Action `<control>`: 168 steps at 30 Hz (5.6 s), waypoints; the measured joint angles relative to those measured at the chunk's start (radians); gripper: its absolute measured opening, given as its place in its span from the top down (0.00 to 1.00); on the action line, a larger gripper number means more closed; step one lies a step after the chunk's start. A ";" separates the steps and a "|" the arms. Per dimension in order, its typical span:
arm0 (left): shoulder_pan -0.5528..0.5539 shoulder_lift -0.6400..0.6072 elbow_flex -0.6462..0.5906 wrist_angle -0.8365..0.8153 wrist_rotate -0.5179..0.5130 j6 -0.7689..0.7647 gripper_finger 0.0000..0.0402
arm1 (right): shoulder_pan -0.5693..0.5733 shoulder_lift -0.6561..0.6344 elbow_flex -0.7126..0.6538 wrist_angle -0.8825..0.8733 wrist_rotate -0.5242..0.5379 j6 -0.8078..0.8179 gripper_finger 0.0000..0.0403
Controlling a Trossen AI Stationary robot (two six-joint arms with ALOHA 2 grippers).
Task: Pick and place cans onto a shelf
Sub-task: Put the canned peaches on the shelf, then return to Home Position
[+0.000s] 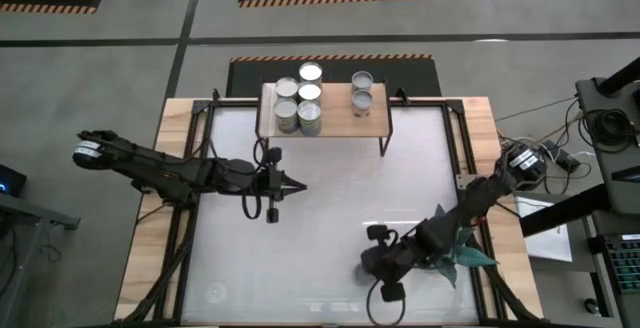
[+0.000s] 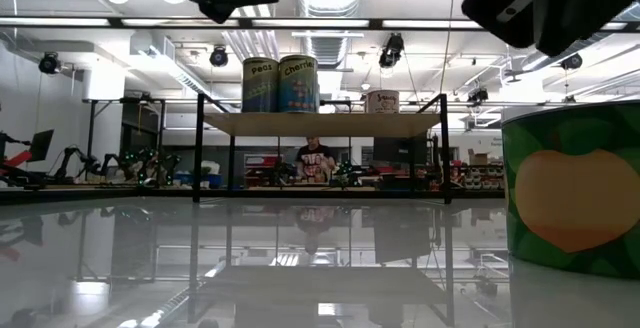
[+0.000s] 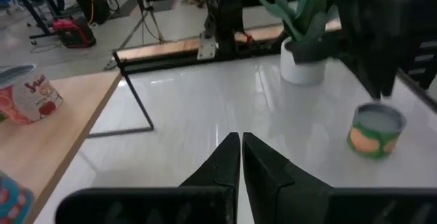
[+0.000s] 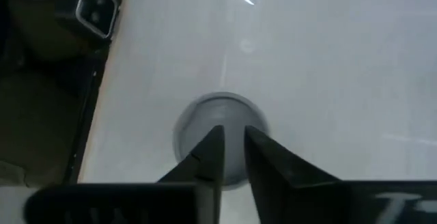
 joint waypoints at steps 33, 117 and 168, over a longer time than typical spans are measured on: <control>-0.001 0.000 0.000 0.048 -0.001 0.036 1.00 | 0.064 0.201 0.121 -0.117 0.006 -0.175 0.70; 0.004 -0.182 0.001 0.084 -0.005 0.332 1.00 | -0.991 -0.075 0.348 -0.489 -0.105 -0.849 0.95; 0.003 -0.580 -0.293 -0.061 0.007 0.132 1.00 | -0.606 -0.687 -0.330 0.231 -0.106 -0.715 0.92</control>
